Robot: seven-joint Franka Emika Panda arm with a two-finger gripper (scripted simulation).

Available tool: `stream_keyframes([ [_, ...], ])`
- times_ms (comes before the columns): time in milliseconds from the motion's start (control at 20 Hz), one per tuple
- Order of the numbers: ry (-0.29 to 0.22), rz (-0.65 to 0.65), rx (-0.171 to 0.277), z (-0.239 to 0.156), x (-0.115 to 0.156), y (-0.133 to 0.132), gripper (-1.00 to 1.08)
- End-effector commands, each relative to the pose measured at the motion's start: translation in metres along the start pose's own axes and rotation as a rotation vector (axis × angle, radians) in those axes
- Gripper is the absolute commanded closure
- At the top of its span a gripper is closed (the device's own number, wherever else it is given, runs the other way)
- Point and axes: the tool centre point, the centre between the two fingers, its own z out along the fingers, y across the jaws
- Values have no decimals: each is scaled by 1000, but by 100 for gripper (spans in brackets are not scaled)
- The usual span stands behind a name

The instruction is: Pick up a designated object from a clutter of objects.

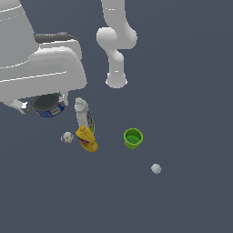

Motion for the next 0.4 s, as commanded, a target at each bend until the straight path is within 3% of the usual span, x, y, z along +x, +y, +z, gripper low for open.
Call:
stream_keyframes([
  [0,1,0,-1,-4,4,-2,108],
  [350,1,0,-1,-8,9,-3,108],
])
